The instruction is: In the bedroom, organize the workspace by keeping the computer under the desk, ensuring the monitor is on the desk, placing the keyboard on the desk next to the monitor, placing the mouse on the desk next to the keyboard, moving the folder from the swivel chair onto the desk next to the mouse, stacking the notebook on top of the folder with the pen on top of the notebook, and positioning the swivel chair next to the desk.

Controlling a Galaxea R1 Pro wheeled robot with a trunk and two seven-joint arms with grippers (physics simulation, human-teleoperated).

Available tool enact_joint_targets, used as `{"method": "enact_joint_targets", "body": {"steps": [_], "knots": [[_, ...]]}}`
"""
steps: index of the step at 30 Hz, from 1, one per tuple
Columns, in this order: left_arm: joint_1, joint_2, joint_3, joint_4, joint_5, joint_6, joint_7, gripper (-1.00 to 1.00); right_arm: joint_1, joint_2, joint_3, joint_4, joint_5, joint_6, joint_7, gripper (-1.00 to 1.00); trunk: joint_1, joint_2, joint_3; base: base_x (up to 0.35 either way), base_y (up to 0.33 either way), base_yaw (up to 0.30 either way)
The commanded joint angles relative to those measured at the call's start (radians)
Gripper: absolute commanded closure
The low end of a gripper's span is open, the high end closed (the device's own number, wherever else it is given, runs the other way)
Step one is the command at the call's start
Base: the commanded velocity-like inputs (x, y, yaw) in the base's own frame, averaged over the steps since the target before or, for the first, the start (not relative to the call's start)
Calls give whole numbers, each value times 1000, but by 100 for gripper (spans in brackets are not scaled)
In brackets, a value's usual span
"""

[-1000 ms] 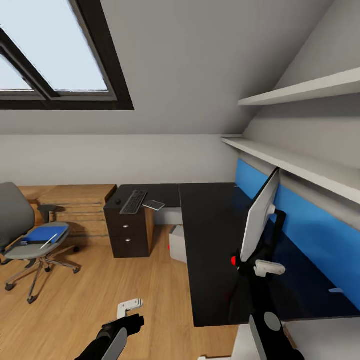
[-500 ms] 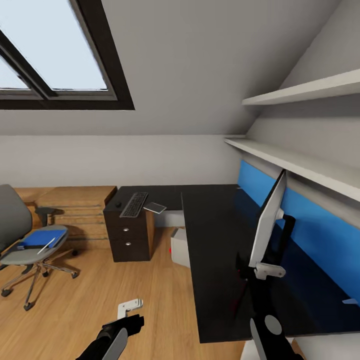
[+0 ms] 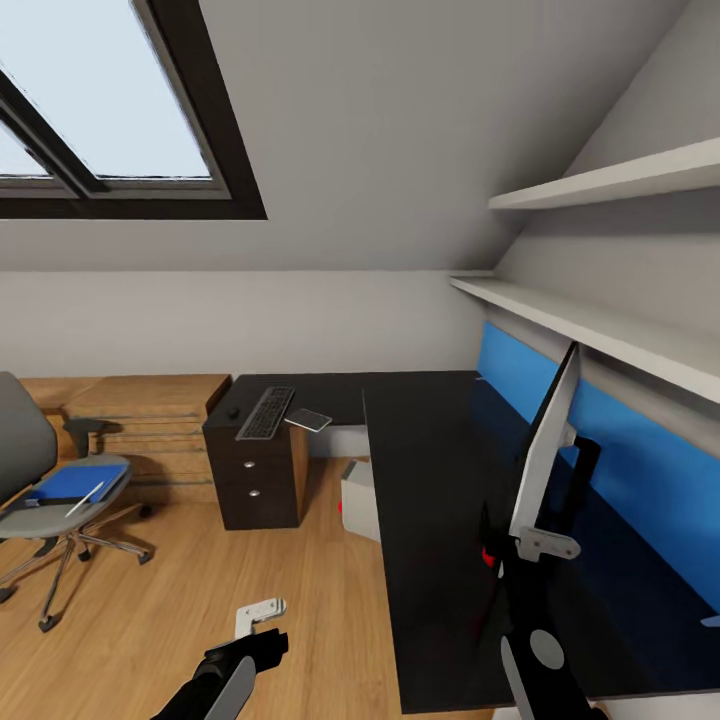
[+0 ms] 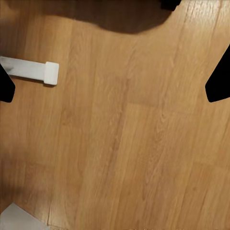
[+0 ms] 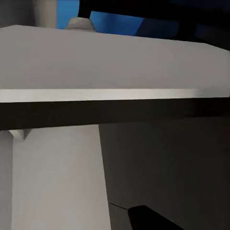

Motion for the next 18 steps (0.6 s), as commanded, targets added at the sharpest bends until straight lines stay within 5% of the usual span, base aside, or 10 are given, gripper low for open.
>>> {"method": "enact_joint_targets", "body": {"steps": [1,13,18], "knots": [[0,1,-3,-1,10,1,9,-100,-1,1,-2,1,11,-1,-9,-100,0,-1,-1,13,0,0],[0,1,-3,-1,10,1,9,-100,-1,1,-2,1,11,7,-61,-100,0,-1,-1,103,-17,0],[0,0,-3,-1,11,1,9,-100,-1,0,-2,1,9,66,-78,-100,0,-1,-1,11,-2,0]]}}
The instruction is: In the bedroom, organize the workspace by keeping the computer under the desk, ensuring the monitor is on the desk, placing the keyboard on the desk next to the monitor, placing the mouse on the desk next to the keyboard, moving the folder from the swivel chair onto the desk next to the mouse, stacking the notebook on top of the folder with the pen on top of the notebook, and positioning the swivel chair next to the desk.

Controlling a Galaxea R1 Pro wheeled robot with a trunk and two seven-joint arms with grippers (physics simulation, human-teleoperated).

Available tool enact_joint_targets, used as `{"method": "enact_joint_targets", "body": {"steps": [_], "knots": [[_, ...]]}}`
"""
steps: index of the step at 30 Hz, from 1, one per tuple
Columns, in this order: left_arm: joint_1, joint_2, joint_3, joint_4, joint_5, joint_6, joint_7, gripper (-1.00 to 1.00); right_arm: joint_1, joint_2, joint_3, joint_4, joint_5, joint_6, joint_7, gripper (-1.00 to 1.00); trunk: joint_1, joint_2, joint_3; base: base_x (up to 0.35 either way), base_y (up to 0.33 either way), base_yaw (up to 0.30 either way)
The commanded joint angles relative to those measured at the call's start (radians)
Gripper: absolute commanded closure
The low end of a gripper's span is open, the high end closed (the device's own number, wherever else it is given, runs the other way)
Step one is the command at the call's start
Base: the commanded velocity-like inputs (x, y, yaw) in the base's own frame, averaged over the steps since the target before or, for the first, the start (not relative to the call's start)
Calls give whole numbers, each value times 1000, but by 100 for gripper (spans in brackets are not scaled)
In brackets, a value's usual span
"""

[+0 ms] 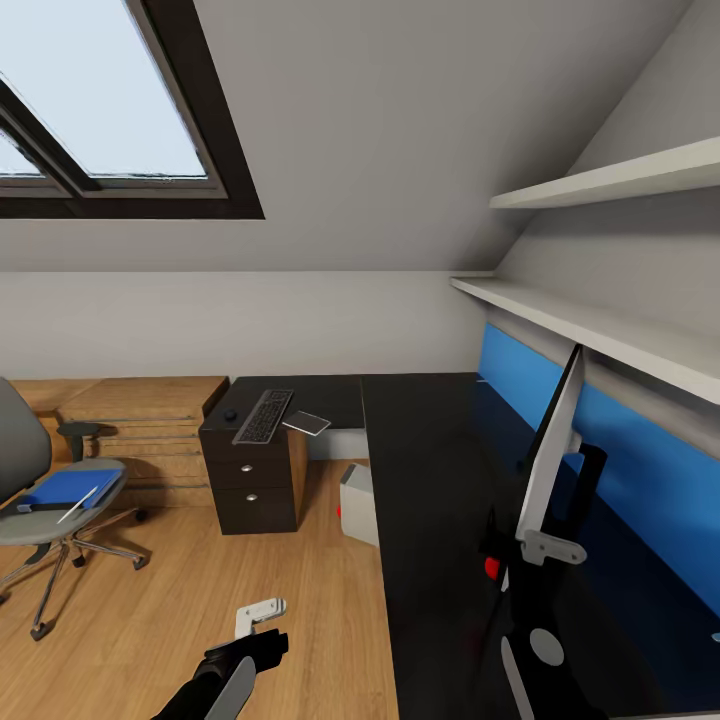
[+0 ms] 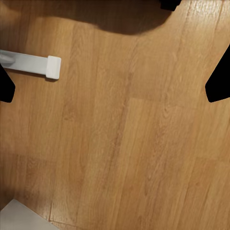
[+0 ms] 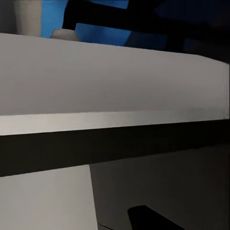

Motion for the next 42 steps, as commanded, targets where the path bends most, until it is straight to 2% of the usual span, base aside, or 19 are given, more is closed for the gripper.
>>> {"method": "enact_joint_targets", "body": {"steps": [1,8,16,22,36,42], "knots": [[0,1,-3,-1,10,1,9,-100,-1,1,-2,1,11,2,-5,-100,0,-1,-1,3,-1,0],[0,1,-3,-1,10,1,9,-100,-2,1,-4,2,10,20,-13,-100,0,-1,-1,0,0,0],[0,0,-3,-1,10,1,9,-100,-2,1,-5,2,9,54,-65,-100,0,-1,-1,0,0,0],[0,0,-3,-1,10,1,10,-100,-3,0,-5,2,9,59,-75,-100,0,-1,-1,0,-22,0],[0,1,-3,-1,10,1,10,-100,-4,0,-5,2,10,61,-79,-100,0,-1,-1,0,-224,0],[0,1,-3,-1,11,1,10,-100,-4,1,-5,13,10,60,-78,-100,0,-1,-1,0,-60,0]]}}
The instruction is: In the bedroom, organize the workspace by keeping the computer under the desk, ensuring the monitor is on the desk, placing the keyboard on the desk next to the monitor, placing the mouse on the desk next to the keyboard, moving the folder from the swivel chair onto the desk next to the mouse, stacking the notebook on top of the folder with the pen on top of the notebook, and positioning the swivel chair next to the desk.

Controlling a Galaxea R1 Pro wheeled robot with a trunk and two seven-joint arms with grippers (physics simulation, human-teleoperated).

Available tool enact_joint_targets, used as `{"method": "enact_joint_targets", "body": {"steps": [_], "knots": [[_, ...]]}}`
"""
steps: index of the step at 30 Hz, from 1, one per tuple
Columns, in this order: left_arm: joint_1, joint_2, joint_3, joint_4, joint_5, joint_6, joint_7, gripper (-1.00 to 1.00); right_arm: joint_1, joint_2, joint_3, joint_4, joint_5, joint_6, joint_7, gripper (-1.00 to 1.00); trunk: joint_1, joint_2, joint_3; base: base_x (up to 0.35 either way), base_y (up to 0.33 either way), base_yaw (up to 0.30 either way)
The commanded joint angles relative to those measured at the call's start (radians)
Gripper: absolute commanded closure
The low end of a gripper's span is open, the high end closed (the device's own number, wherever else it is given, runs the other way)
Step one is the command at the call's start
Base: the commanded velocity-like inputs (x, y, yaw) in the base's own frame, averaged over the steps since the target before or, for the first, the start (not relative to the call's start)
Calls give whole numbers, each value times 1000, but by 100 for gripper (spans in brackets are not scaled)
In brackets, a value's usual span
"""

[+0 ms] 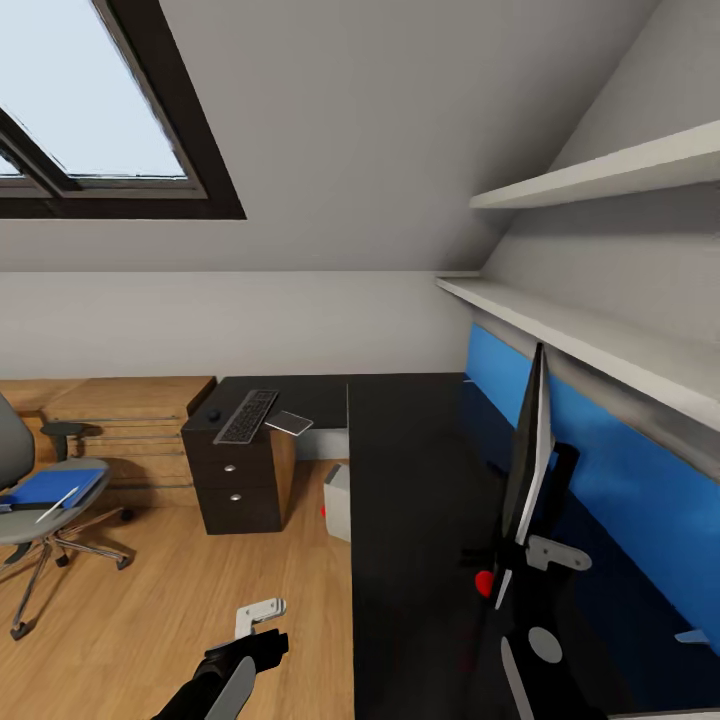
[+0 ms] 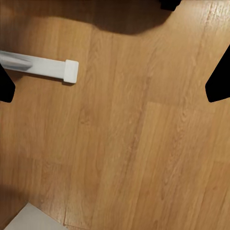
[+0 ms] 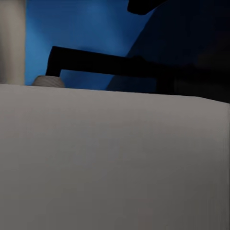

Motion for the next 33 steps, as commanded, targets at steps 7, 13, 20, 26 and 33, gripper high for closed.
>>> {"method": "enact_joint_targets", "body": {"steps": [7,13,20,26,33], "knots": [[0,0,-4,-1,11,2,9,-100,-1,1,-2,4,8,-1,-3,-100,0,-1,-1,-68,-27,0],[0,0,-5,-1,12,3,10,-100,-1,1,-2,4,8,-1,-3,-100,0,-1,-1,-180,-54,0],[0,1,-8,-1,11,2,11,-100,-1,1,-1,5,9,-1,-3,-100,0,-1,-1,-42,-28,0],[0,1,-8,-1,10,2,11,-100,-1,1,0,5,9,-1,-3,-100,0,-1,-1,-99,-262,0],[0,1,-8,-1,11,1,11,-100,-1,1,2,5,9,-1,-3,-100,0,-1,-1,-13,-101,0]]}}
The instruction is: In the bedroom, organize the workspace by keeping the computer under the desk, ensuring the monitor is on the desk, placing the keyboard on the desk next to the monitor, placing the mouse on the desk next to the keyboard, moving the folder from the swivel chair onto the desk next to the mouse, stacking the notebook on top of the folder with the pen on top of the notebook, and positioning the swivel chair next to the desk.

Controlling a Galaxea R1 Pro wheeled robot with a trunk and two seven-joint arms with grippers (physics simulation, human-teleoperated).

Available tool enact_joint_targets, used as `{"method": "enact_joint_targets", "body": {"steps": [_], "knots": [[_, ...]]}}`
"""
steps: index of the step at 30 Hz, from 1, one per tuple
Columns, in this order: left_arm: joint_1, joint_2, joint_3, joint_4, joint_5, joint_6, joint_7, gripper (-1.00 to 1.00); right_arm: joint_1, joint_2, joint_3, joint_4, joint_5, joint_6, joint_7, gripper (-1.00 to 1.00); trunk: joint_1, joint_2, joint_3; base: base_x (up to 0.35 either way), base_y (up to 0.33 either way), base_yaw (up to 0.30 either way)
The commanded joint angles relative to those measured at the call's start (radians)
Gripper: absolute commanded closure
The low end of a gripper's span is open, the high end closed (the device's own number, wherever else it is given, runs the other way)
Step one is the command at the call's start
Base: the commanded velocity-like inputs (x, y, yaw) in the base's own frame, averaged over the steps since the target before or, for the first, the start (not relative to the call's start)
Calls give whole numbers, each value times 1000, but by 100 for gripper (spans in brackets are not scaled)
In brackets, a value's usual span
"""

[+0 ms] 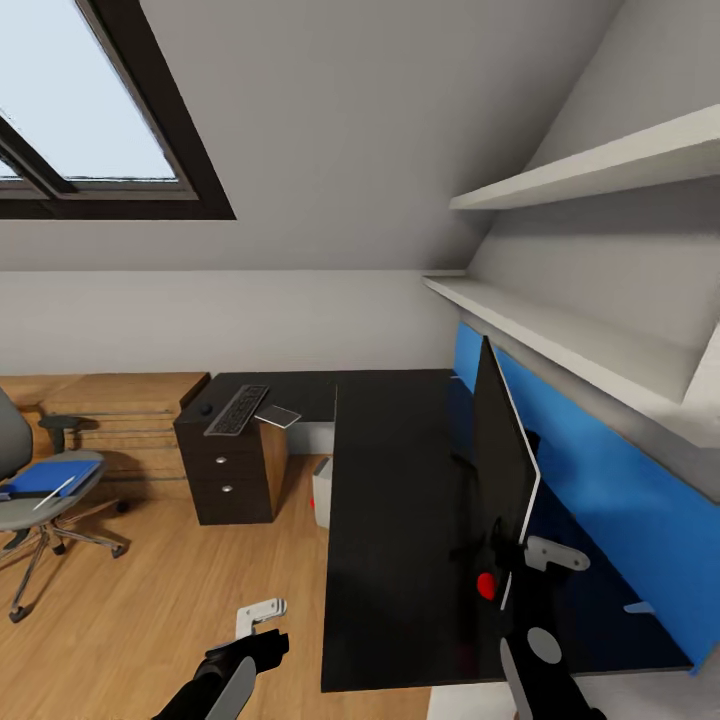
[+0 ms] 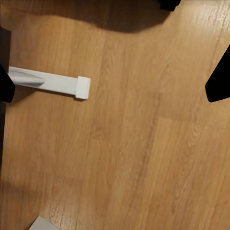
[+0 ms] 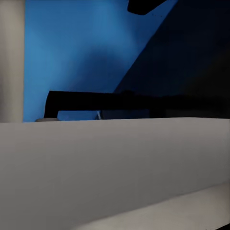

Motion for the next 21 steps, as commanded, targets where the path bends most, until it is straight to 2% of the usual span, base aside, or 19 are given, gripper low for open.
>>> {"method": "enact_joint_targets", "body": {"steps": [1,17,21], "knots": [[0,1,-3,-1,11,2,9,-100,-1,1,-2,1,10,-1,-4,-100,0,-1,-1,-7,-18,0],[0,1,-3,-1,10,1,9,-100,-1,1,0,-1,10,-1,-4,-100,0,-1,-1,-80,-155,0],[0,1,-3,-2,10,1,9,-100,-1,0,0,-1,8,-3,1,-100,0,-1,-1,-29,-55,0]]}}
